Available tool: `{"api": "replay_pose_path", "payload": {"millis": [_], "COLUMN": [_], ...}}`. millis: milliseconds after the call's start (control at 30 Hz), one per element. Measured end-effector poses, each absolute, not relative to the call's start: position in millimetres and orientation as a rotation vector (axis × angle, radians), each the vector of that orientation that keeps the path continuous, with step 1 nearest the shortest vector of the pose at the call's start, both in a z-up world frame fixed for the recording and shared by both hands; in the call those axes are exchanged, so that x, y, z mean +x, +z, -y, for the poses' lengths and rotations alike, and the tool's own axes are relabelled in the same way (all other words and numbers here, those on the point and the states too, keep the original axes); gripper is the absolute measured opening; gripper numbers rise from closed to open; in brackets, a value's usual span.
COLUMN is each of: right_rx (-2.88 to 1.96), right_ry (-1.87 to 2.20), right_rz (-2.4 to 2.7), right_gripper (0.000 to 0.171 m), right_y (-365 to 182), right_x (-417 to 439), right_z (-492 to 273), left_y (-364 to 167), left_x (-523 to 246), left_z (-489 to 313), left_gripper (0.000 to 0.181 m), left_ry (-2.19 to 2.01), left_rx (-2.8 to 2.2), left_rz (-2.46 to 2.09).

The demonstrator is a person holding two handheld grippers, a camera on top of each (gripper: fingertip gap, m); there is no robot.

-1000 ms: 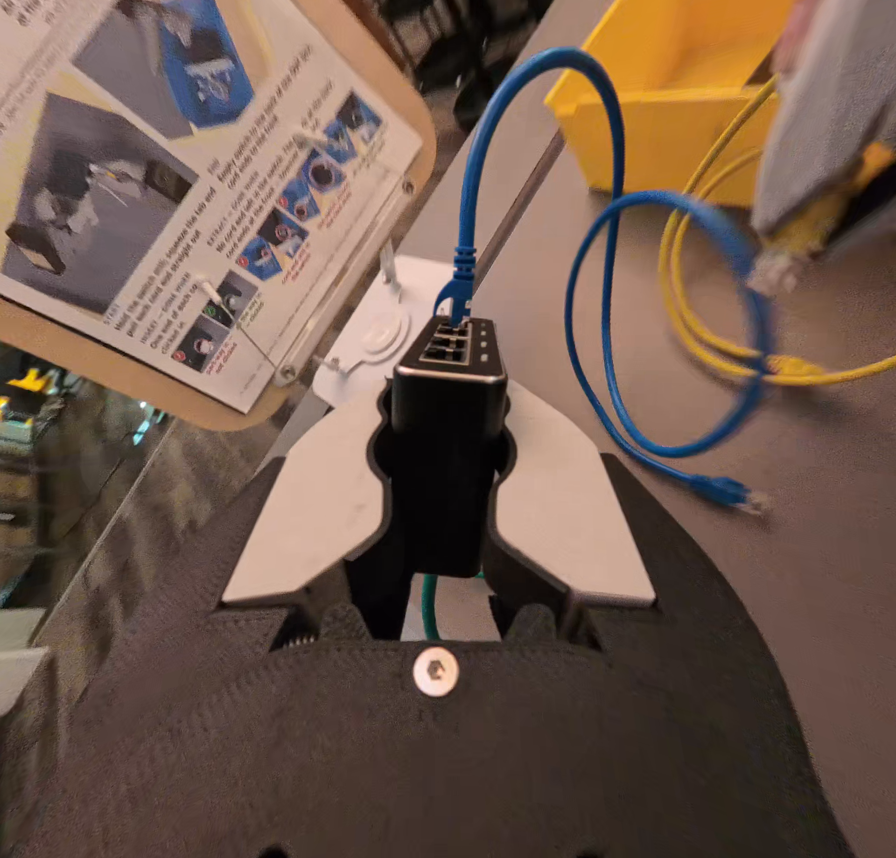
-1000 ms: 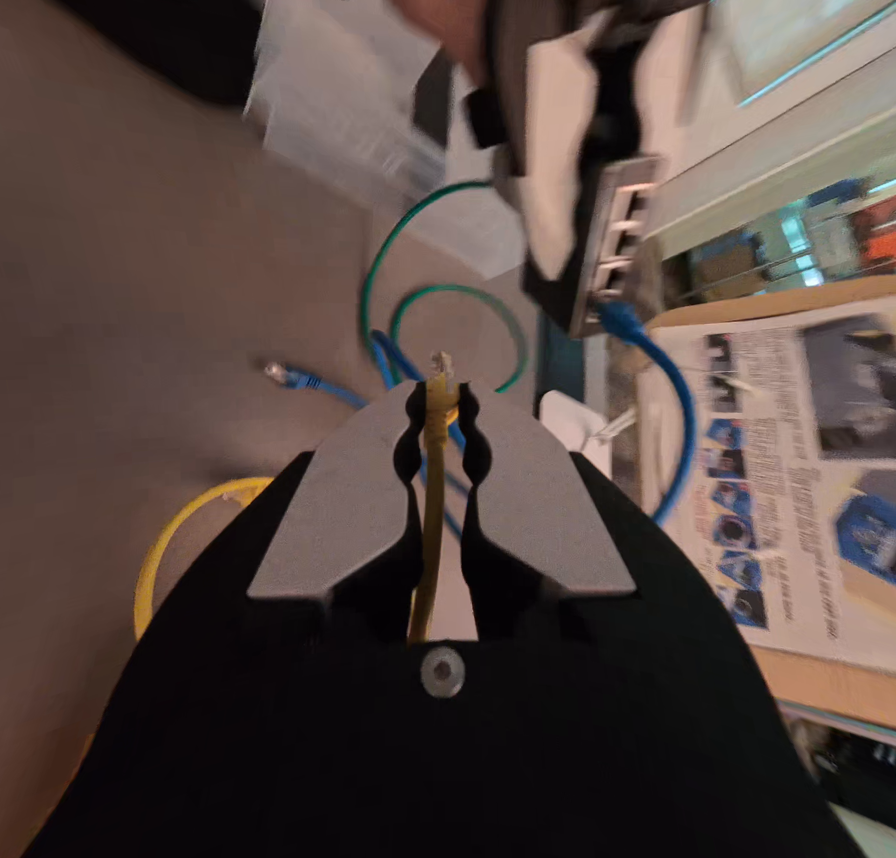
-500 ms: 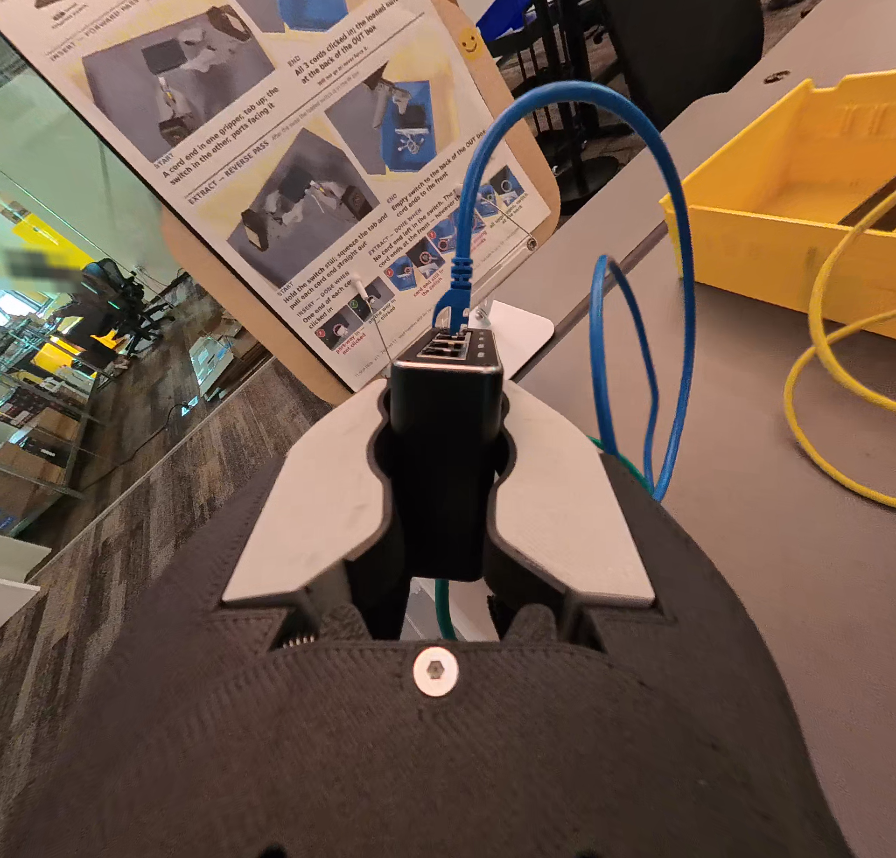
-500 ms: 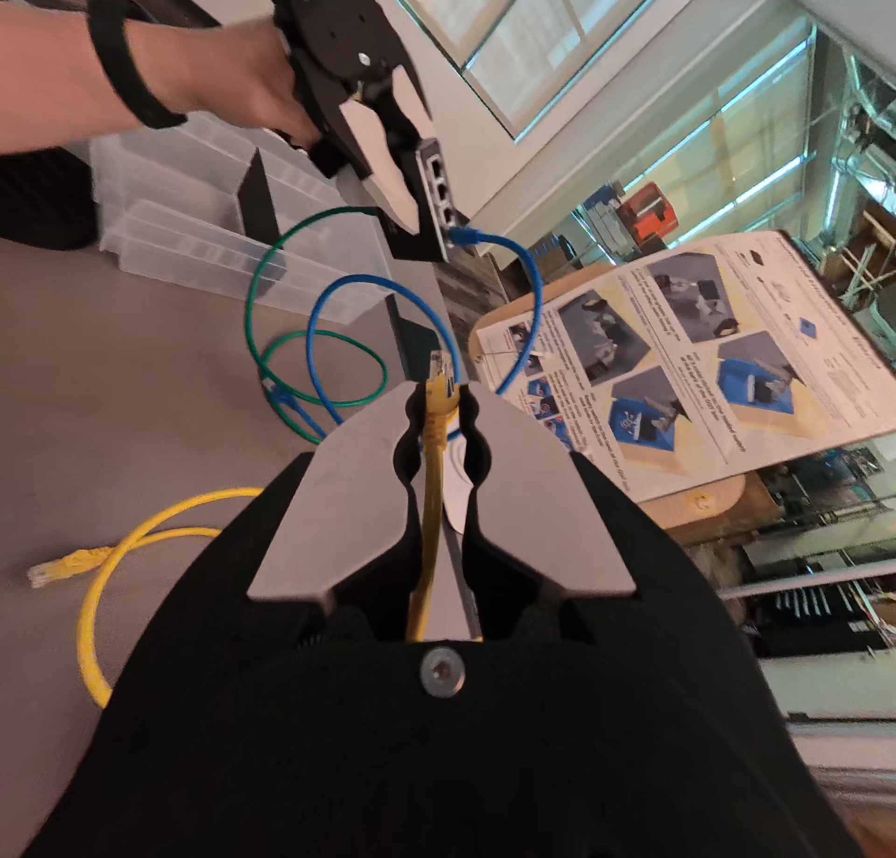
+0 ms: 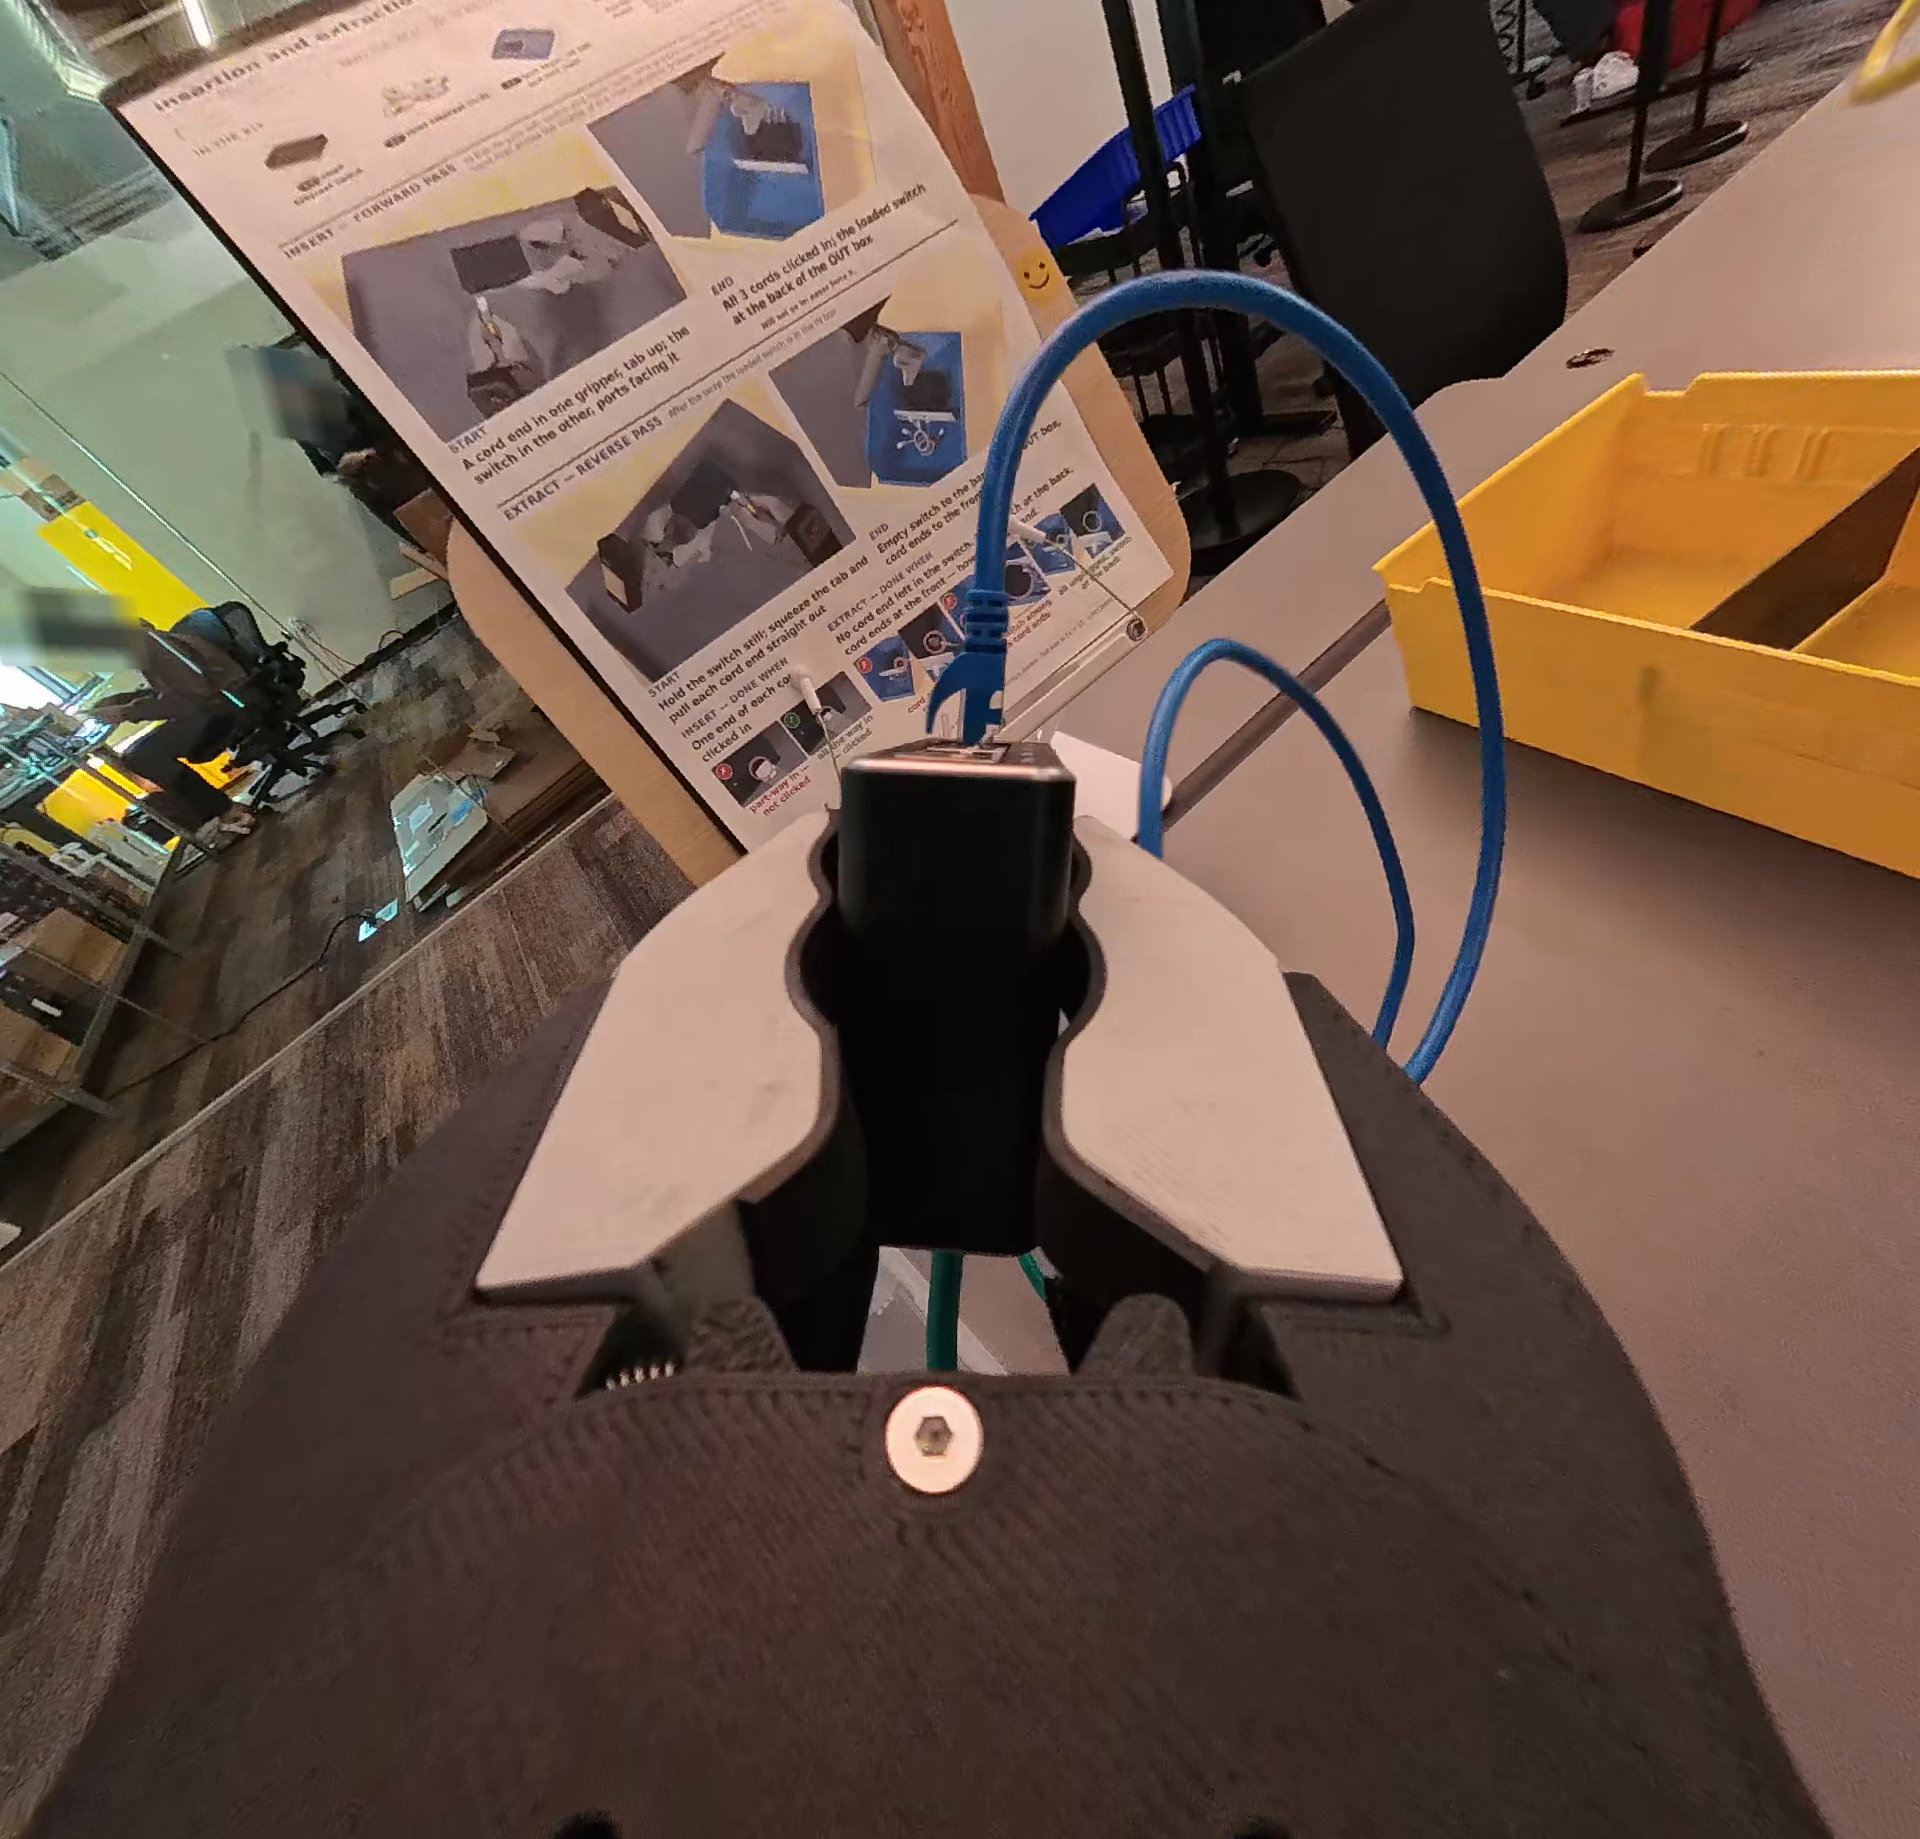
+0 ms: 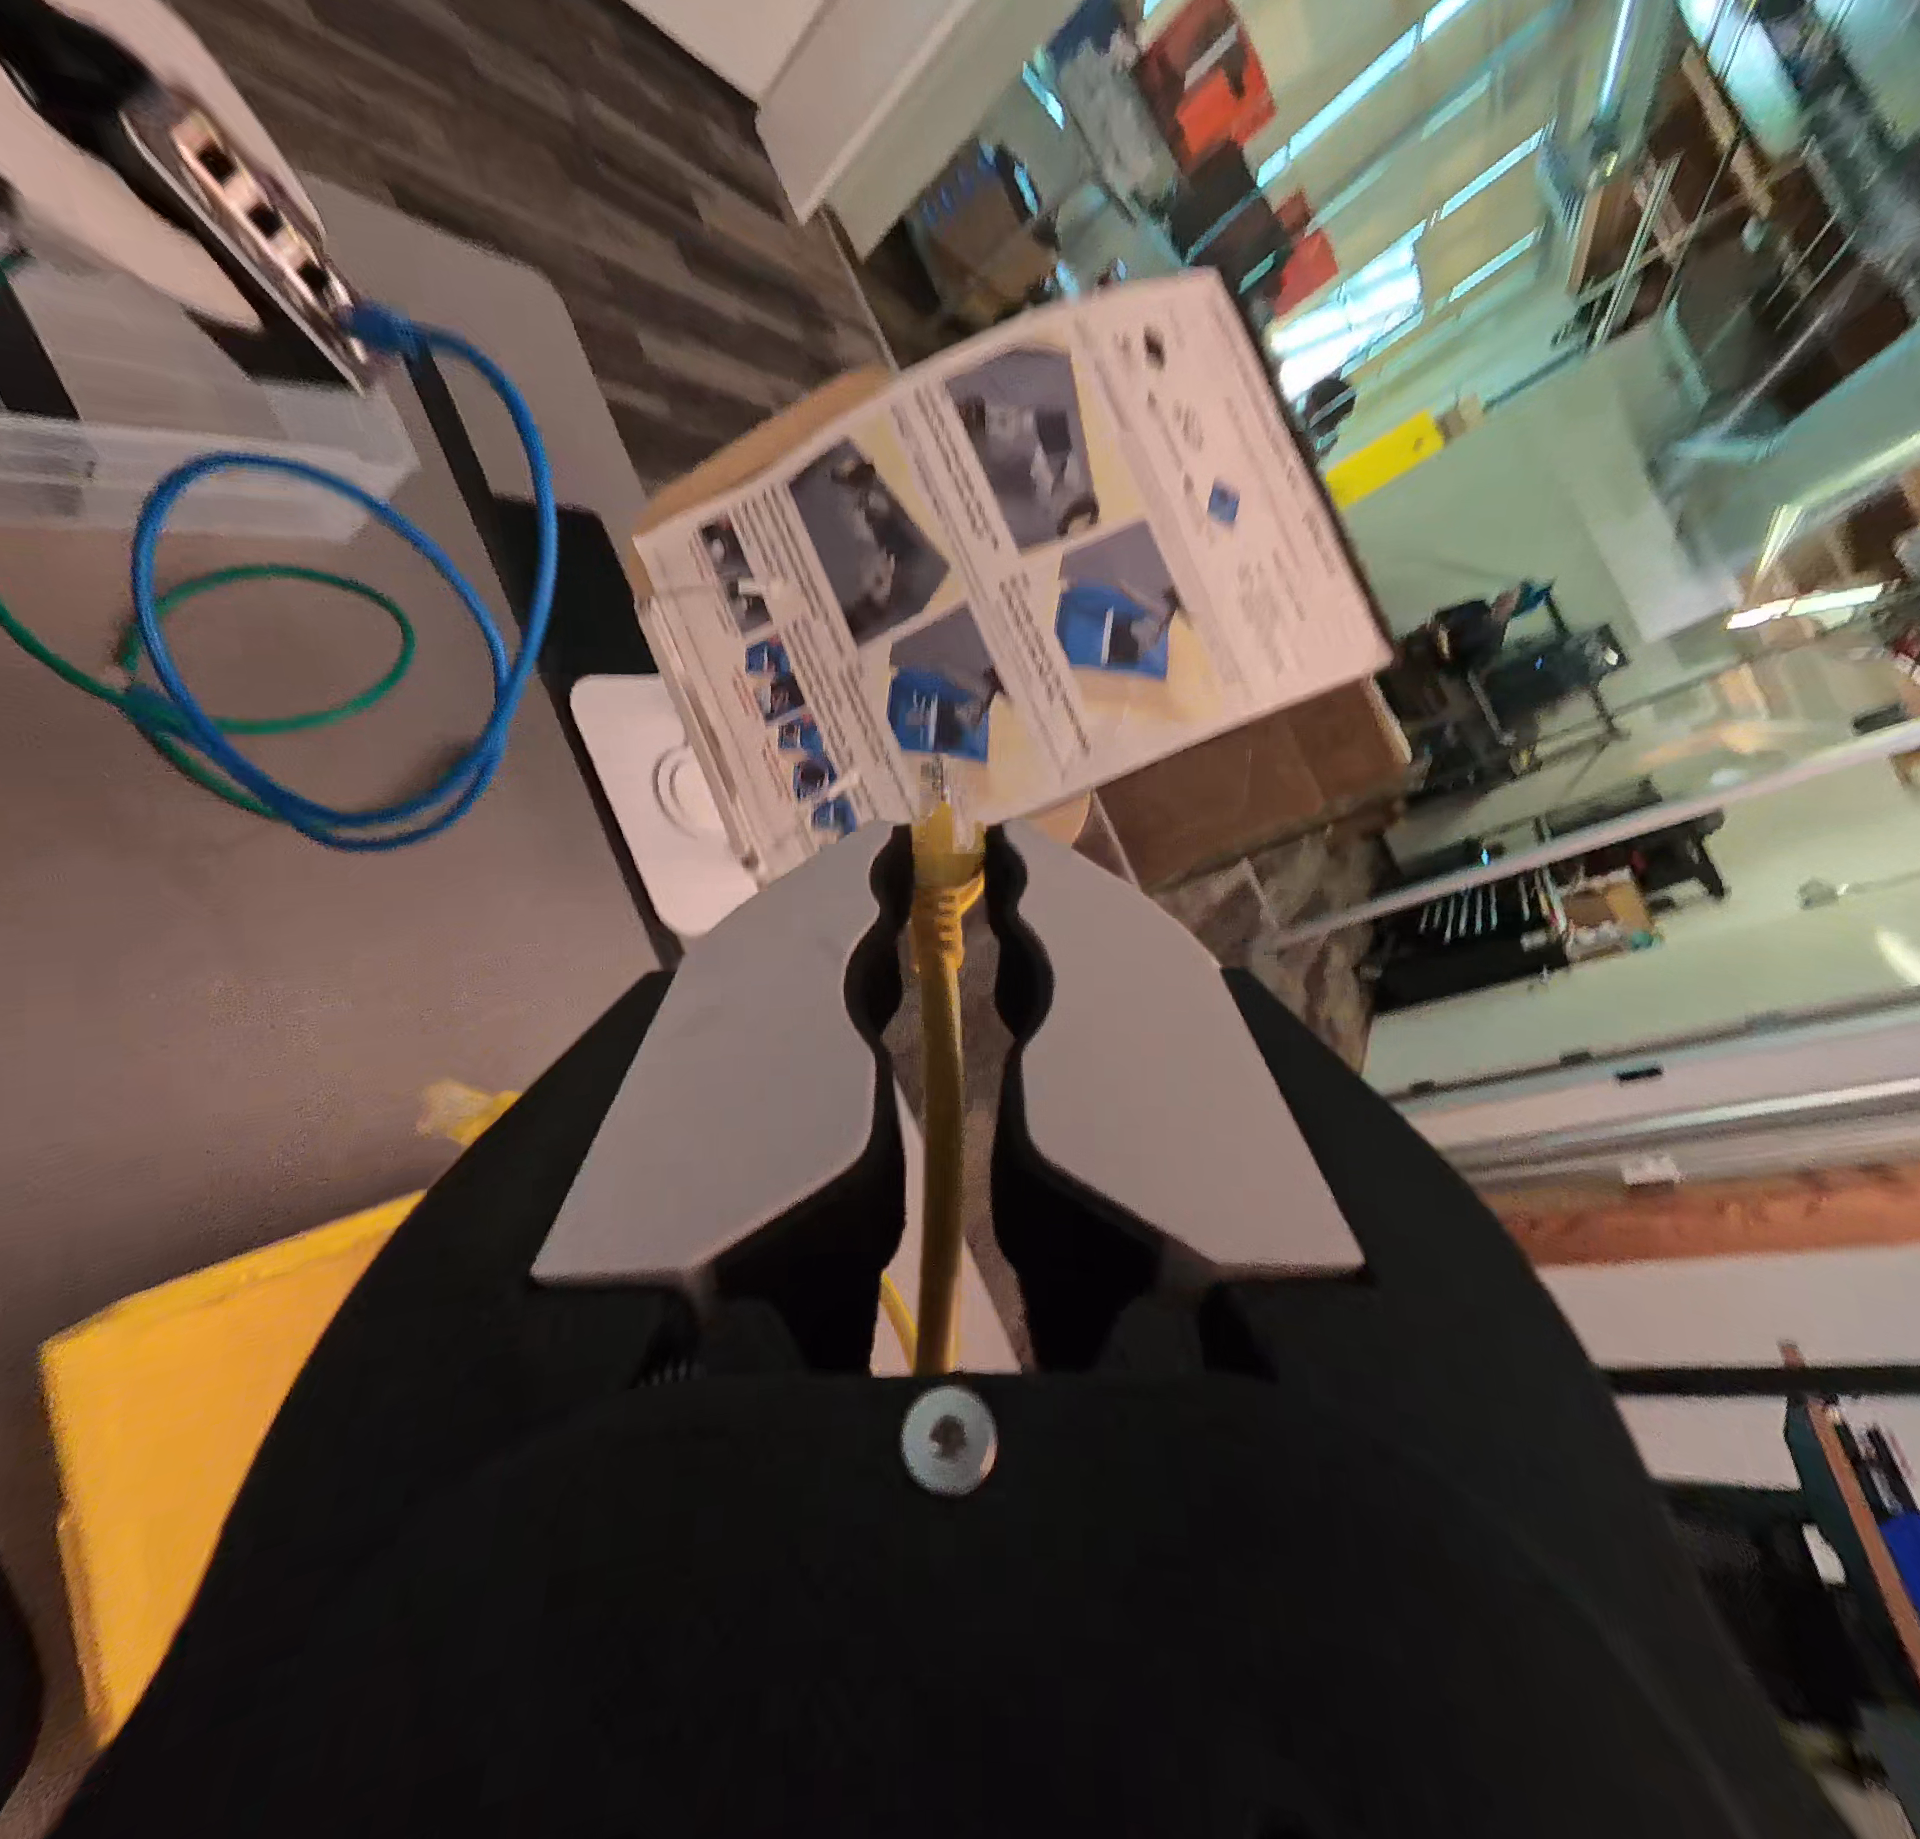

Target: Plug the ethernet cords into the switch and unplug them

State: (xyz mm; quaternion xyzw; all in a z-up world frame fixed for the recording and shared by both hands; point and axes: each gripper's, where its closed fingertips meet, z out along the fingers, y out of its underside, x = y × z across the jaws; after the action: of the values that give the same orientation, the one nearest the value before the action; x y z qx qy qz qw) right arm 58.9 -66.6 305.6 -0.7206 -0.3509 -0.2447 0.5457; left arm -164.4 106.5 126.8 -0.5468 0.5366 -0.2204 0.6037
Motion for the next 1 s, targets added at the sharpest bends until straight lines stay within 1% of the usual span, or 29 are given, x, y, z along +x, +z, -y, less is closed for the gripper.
{"api": "replay_pose_path", "payload": {"millis": [67,233,300,433,600,667,733,767,800,867,933,1000], "right_rx": [-1.766,-1.87,-1.963,-2.165,-2.407,-2.474,-2.454,-2.412,-2.351,-2.196,-2.08,-2.085], "right_ry": [-0.608,-0.484,-0.451,-0.362,-0.179,-0.043,0.057,0.09,0.127,0.217,0.251,0.203], "right_rz": [0.809,0.699,0.655,0.611,0.53,0.484,0.477,0.474,0.476,0.447,0.395,0.391], "right_gripper": [0.014,0.014,0.014,0.014,0.014,0.018,0.022,0.028,0.037,0.047,0.046,0.046], "right_y": [282.6,222.2,183.1,87.5,-27.1,-58.2,-68.1,-63.8,-54.0,-22.1,8.1,18.2], "right_x": [74.9,101.7,119.1,140.3,143.8,135.6,126.4,123.0,119.4,114.9,119.5,124.6], "right_z": [69.9,79.4,81.1,89.4,110.1,119.2,123.3,122.4,121.6,120.0,122.8,131.7], "left_y": [128.6,130.1,130.0,130.3,116.6,108.9,102.3,99.4,96.7,92.9,91.1,91.3], "left_x": [-164.6,-164.5,-164.2,-161.7,-149.7,-142.1,-134.4,-130.7,-127.6,-123.0,-120.8,-120.1], "left_z": [-104.0,-100.7,-100.2,-95.1,-85.0,-81.6,-77.7,-75.2,-72.7,-69.2,-67.2,-65.3], "left_gripper": [0.037,0.037,0.037,0.037,0.036,0.036,0.036,0.037,0.036,0.037,0.036,0.036], "left_ry": [-0.518,-0.538,-0.544,-0.567,-0.537,-0.497,-0.466,-0.461,-0.461,-0.464,-0.471,-0.487], "left_rx": [-1.257,-1.251,-1.252,-1.238,-1.237,-1.233,-1.223,-1.218,-1.215,-1.212,-1.208,-1.204], "left_rz": [-1.244,-1.249,-1.249,-1.267,-1.363,-1.399,-1.428,-1.442,-1.456,-1.474,-1.482,-1.486]}}
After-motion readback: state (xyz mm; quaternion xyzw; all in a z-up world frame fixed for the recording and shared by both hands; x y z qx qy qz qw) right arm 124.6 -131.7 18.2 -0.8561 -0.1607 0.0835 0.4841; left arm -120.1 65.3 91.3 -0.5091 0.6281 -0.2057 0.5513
